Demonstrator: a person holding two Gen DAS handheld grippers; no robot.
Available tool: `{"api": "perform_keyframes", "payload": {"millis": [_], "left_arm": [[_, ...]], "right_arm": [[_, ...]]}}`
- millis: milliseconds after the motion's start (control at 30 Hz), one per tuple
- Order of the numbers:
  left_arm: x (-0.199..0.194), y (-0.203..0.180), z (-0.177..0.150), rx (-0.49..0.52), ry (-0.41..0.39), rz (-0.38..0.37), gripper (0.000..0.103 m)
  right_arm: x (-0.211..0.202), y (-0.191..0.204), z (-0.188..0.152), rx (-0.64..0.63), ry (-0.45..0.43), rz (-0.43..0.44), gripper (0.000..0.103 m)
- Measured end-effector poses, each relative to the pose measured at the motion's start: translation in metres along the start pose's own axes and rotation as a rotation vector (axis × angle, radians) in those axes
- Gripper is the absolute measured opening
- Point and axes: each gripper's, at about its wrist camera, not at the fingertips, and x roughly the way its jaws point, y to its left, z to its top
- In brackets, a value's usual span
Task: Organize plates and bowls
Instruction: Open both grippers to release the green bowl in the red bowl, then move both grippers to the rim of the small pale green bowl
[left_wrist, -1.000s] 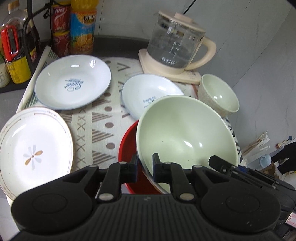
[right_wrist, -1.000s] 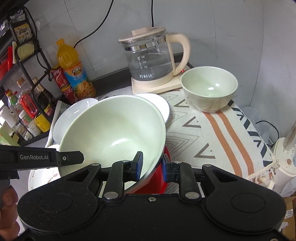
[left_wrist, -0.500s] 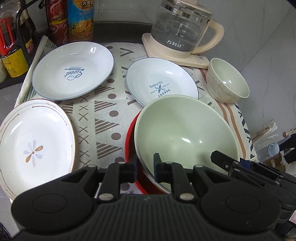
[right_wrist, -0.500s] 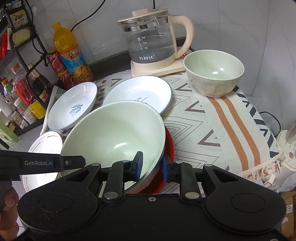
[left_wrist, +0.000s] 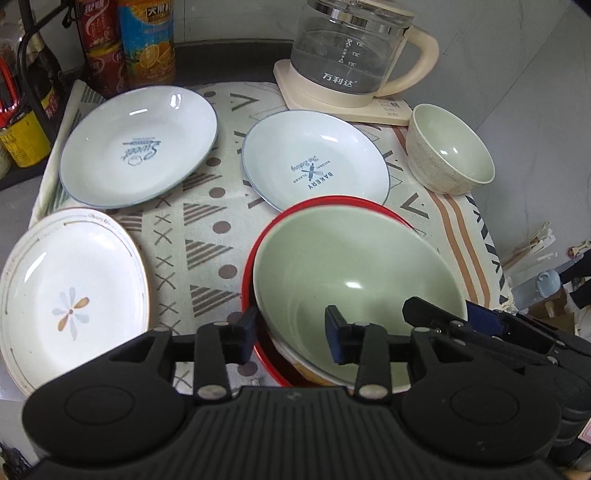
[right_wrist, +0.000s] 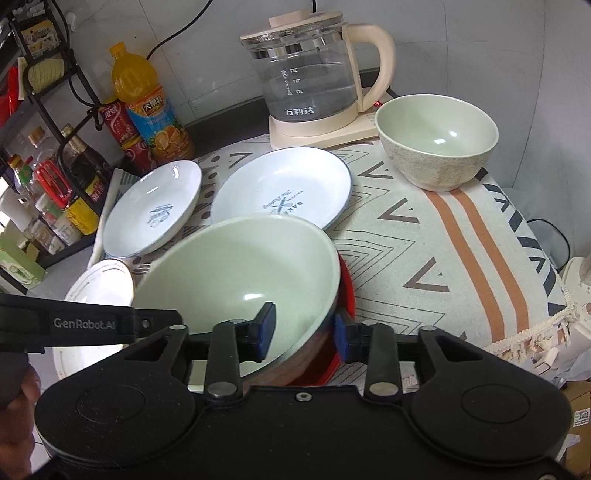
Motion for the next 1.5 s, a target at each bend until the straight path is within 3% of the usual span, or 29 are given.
{"api": "perform_keyframes", "payload": {"millis": [133,200,400,800,1133,1333,1500], "left_arm": [[-0.01,-0.001,0.004,0.006,-0.035,0.025,0.053],[-0.015,0.0,0.006,-0.002,-0.042,0.034,0.056],[-0.031,-0.006,0.009,-0.009,-0.085,0.044,0.067],[-0.037,-0.022,0.004,0.002,-0.09,0.027,0.072],[-0.022,-0.041,0.018,0.026,-0.077,-0.003,0.072],[-0.013,-0.051,0.039,0.04,-0.117,-0.034,0.072],[0.005,-0.061,0.062,0.045,-0.104,-0.062,0.072]], "right_arm": [[-0.001,0.001,0.003,-0.009,0.011,0.004,0.047],[-0.004,0.002,0.006,-0.013,0.0,0.0,0.056],[-0.018,0.0,0.015,-0.01,-0.033,0.009,0.061],[-0.05,-0.019,0.017,0.021,-0.084,0.021,0.09],[-0.051,-0.042,0.017,0.069,-0.088,-0.02,0.097],[-0.045,-0.058,0.023,0.102,-0.091,-0.049,0.097],[-0.036,-0.072,0.032,0.132,-0.106,-0.102,0.097]]}}
